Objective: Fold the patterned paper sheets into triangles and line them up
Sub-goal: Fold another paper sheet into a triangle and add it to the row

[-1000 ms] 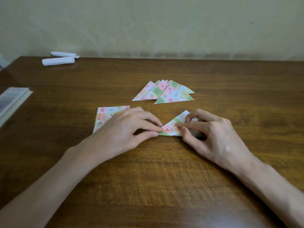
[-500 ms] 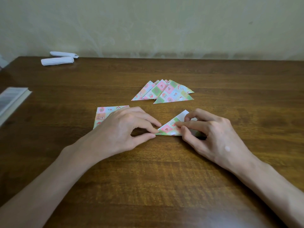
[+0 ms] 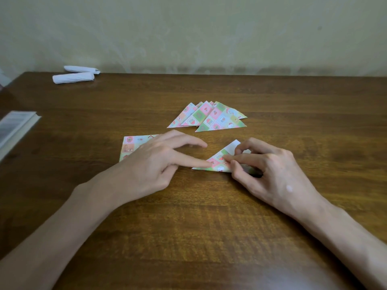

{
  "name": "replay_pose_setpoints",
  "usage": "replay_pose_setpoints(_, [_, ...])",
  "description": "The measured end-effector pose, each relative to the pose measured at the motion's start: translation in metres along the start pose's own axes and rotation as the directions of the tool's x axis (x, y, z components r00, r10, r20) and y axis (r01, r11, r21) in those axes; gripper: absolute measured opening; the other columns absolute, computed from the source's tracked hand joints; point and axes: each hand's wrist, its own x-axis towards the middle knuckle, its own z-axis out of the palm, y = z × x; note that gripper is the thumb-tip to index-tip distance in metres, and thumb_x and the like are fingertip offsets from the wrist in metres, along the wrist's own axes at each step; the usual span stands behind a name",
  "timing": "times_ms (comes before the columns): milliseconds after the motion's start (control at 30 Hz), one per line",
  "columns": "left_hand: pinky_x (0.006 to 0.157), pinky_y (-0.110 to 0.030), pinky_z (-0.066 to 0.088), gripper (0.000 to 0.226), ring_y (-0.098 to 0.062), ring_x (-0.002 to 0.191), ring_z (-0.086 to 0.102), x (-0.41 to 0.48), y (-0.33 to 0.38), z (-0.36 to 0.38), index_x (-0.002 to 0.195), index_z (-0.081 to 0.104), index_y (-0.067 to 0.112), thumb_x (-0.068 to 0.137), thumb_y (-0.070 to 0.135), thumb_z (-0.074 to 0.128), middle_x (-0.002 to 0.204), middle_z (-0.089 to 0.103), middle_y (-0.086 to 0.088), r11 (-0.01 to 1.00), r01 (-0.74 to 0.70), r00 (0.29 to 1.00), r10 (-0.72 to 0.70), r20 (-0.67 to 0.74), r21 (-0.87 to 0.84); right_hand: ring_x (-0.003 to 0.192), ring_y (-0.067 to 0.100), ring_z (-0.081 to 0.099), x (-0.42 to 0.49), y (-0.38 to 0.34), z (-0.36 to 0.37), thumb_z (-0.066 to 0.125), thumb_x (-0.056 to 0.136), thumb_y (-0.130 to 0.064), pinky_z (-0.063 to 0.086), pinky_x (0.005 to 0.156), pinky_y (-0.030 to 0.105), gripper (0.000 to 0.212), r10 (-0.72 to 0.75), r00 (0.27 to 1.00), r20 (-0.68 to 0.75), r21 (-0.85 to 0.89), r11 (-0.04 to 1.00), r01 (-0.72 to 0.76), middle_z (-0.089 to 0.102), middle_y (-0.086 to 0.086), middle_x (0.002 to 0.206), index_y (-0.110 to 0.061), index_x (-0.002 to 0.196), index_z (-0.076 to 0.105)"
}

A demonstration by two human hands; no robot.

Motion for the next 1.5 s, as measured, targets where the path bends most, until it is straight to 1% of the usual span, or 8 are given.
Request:
replay_pose_setpoints(100, [0.115, -0.027, 0.031, 0.087, -0.002, 0.141, 0.037, -0.001, -0.001, -0.001, 0.137, 0.060, 0.053, 0.086, -0.017, 0.047, 0.149, 0.046, 0.024, 1.000, 0.011, 0.998, -0.013, 0.065, 0.024, 0.066, 0.002, 0.047, 0.000, 0.000, 0.000, 0.063, 0.101, -0.035, 0.047, 0.062, 0.027, 0.021, 0.001, 1.000, -0.001, -0.014, 1.000, -0.001, 0.062, -0.011, 0.102, -0.027, 0.109, 0.081])
replay_pose_setpoints(333, [0.118, -0.047, 0.034, 0.084, 0.002, 0.138, 0.039, -0.003, -0.008, -0.003, 0.138, 0.057, 0.055, 0.086, -0.009, 0.042, 0.145, 0.049, 0.029, 0.997, 0.046, 0.992, -0.053, 0.114, 0.065, 0.065, -0.010, 0.046, 0.000, 0.000, 0.001, 0.057, 0.101, -0.041, 0.040, 0.063, 0.021, 0.028, 0.012, 1.000, -0.003, -0.018, 1.000, -0.012, 0.062, -0.012, 0.102, -0.028, 0.109, 0.081])
replay_pose_setpoints(500, [0.111, -0.046, 0.038, 0.084, 0.001, 0.134, 0.044, -0.004, -0.014, -0.001, 0.139, 0.058, 0.052, 0.083, -0.009, 0.042, 0.146, 0.053, 0.027, 0.993, -0.006, 0.995, -0.005, 0.099, 0.115, 0.065, -0.011, 0.047, 0.000, 0.000, 0.001, 0.055, 0.101, -0.043, 0.044, 0.062, 0.024, 0.030, 0.025, 1.000, -0.001, -0.011, 1.000, -0.025, 0.061, -0.013, 0.103, -0.029, 0.110, 0.081])
replay_pose_setpoints(700, [0.097, -0.036, 0.040, 0.091, -0.004, 0.130, 0.049, -0.002, -0.018, 0.000, 0.134, 0.066, 0.043, 0.072, -0.021, 0.051, 0.144, 0.056, 0.026, 0.989, -0.068, 0.996, 0.059, 0.070, 0.134, 0.068, 0.004, 0.048, 0.000, 0.000, 0.001, 0.056, 0.101, -0.040, 0.048, 0.060, 0.028, 0.029, 0.038, 0.999, -0.010, -0.024, 0.999, -0.038, 0.061, -0.013, 0.102, -0.027, 0.107, 0.081])
replay_pose_setpoints(933, [0.091, -0.039, 0.044, 0.090, -0.009, 0.131, 0.048, 0.000, -0.017, -0.002, 0.133, 0.068, 0.042, 0.070, -0.022, 0.058, 0.144, 0.058, 0.022, 0.980, -0.101, 0.994, 0.091, 0.069, 0.171, 0.063, -0.005, 0.048, 0.001, -0.001, 0.002, 0.057, 0.100, -0.042, 0.041, 0.061, 0.023, 0.029, 0.050, 0.999, -0.009, -0.020, 0.999, -0.050, 0.060, -0.013, 0.101, -0.027, 0.105, 0.082])
replay_pose_setpoints(1067, [0.095, -0.040, 0.043, 0.087, -0.013, 0.135, 0.045, 0.000, -0.013, -0.003, 0.132, 0.068, 0.043, 0.072, -0.020, 0.061, 0.144, 0.057, 0.020, 0.979, -0.102, 0.993, 0.091, 0.069, 0.178, 0.079, 0.005, 0.062, 0.001, -0.005, 0.001, 0.060, 0.098, -0.044, 0.053, 0.068, 0.030, 0.028, 0.051, 0.999, 0.014, -0.004, 0.999, -0.051, 0.060, -0.014, 0.103, -0.031, 0.113, 0.078])
replay_pose_setpoints(1267, [0.099, -0.043, 0.043, 0.086, -0.012, 0.140, 0.040, -0.001, -0.013, -0.005, 0.132, 0.068, 0.045, 0.074, -0.019, 0.061, 0.145, 0.055, 0.022, 0.982, -0.076, 0.996, 0.065, 0.067, 0.172, 0.076, 0.006, 0.054, 0.002, -0.009, -0.002, 0.052, 0.096, -0.058, 0.054, 0.067, 0.033, 0.037, 0.022, 0.991, 0.131, -0.091, 0.996, -0.010, 0.050, -0.013, 0.106, -0.048, 0.128, 0.069])
replay_pose_setpoints(1500, [0.110, -0.042, 0.037, 0.086, -0.005, 0.142, 0.034, -0.002, -0.016, -0.004, 0.131, 0.067, 0.048, 0.078, -0.018, 0.055, 0.146, 0.052, 0.026, 0.993, -0.035, 0.997, 0.027, 0.077, 0.110, 0.080, 0.001, 0.049, 0.001, -0.010, -0.003, 0.051, 0.097, -0.055, 0.055, 0.064, 0.036, 0.036, 0.014, 0.989, 0.148, -0.088, 0.996, -0.001, 0.051, -0.012, 0.119, -0.045, 0.126, 0.071])
